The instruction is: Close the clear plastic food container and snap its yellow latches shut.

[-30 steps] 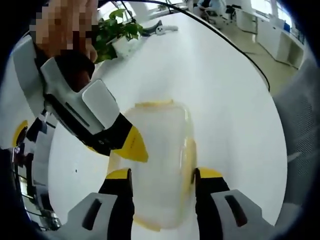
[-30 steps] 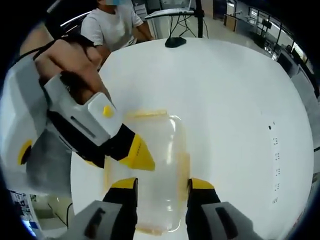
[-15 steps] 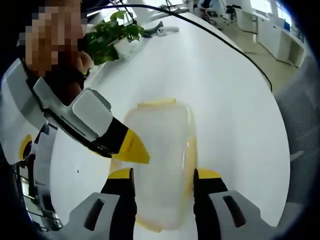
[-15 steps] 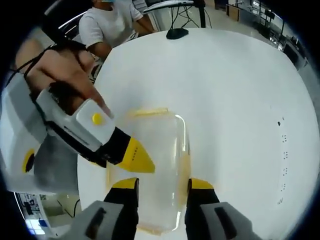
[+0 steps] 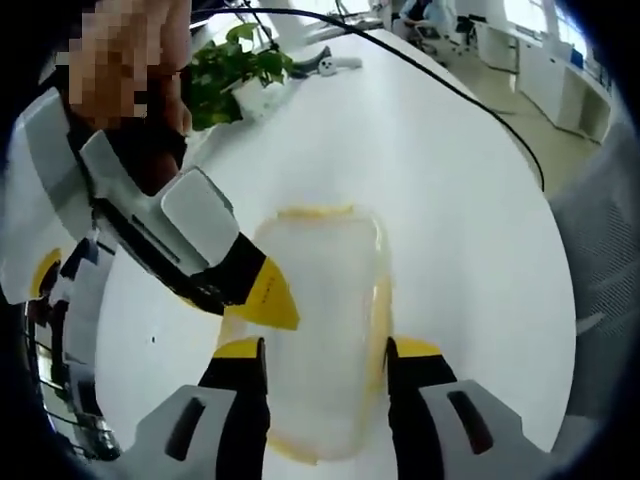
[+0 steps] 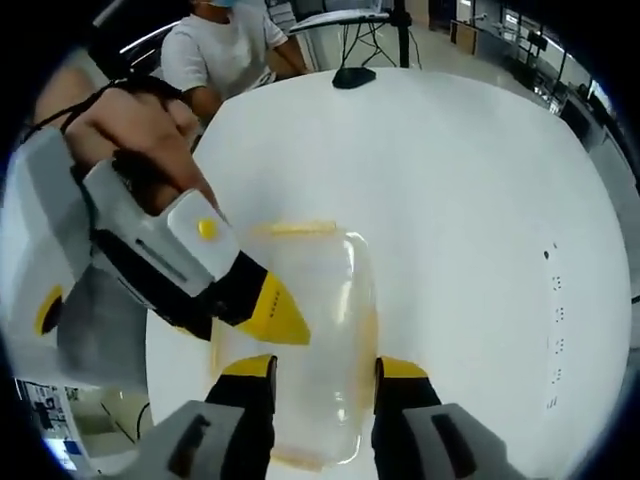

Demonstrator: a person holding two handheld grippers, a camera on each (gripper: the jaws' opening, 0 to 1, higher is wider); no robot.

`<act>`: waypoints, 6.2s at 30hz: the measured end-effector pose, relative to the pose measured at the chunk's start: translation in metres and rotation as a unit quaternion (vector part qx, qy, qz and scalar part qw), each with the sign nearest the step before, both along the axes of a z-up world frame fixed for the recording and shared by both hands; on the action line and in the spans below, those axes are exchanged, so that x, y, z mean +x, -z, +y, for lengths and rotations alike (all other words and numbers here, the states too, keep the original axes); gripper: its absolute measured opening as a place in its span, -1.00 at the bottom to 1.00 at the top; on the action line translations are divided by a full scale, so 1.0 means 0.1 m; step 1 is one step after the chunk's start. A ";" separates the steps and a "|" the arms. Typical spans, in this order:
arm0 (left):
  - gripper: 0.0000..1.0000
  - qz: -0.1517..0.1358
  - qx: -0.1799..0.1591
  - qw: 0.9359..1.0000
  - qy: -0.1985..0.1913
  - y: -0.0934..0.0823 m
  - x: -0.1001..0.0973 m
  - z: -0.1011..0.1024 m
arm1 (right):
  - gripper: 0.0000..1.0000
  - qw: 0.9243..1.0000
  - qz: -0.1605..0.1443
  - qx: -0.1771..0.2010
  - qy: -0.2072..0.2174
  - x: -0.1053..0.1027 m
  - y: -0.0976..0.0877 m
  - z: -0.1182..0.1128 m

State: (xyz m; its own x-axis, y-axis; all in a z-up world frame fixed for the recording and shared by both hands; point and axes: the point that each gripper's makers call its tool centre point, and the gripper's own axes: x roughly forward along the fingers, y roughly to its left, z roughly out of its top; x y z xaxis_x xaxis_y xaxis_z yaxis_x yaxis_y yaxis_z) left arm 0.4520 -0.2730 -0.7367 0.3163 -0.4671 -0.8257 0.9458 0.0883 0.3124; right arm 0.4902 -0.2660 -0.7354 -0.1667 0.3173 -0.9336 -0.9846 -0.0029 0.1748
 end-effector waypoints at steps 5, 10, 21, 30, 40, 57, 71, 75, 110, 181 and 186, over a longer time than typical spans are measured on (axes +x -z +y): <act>-0.11 0.000 0.005 1.000 0.001 0.01 -0.01 0.01 | -0.29 1.000 -0.012 -0.003 0.012 0.02 0.00 0.01; -0.11 0.037 -0.020 0.999 0.002 -0.05 -0.04 0.00 | -0.27 0.999 -0.020 -0.003 0.025 0.00 -0.03 0.00; 0.19 0.082 0.014 0.996 0.021 -0.10 -0.20 0.27 | 0.31 0.999 -0.051 0.009 0.017 -0.04 -0.17 -0.13; 0.99 0.039 0.005 0.999 0.006 -0.23 0.02 0.32 | 0.98 0.996 -0.085 0.030 -0.008 -0.19 -0.15 -0.22; 0.99 0.036 0.025 0.999 0.006 -0.12 0.13 0.37 | 0.98 0.995 -0.092 0.023 -0.004 -0.27 -0.10 -0.31; 0.99 0.049 0.063 0.997 0.007 0.11 0.24 0.49 | 0.98 0.994 -0.106 0.024 0.017 -0.27 0.01 -0.39; 0.99 0.066 0.086 0.994 0.023 0.27 0.24 0.53 | 0.98 0.995 -0.100 0.016 0.014 -0.30 0.13 -0.43; 0.99 0.075 0.094 0.993 0.023 0.31 0.21 0.55 | 0.98 0.995 -0.100 0.015 0.017 -0.30 0.15 -0.42; 0.61 0.071 0.126 0.989 0.031 0.34 0.14 0.77 | 0.46 0.995 -0.097 -0.022 -0.026 -0.36 0.20 -0.38; 0.63 0.078 0.129 0.988 0.024 0.38 0.04 1.79 | 0.48 0.994 -0.101 -0.028 -0.018 -0.47 0.24 0.63; 0.63 0.080 0.127 0.988 0.024 0.38 0.05 1.79 | 0.48 0.994 -0.100 -0.028 -0.018 -0.47 0.24 0.63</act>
State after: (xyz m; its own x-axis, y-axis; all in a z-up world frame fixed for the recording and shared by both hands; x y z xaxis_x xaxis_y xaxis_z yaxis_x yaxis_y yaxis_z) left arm 0.4566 -0.0940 -0.7745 0.1544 -0.2493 -0.9560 0.9862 -0.0199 0.1645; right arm 0.4432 -0.2028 -0.7596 0.0132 0.2606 -0.9653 -0.9991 -0.0355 -0.0233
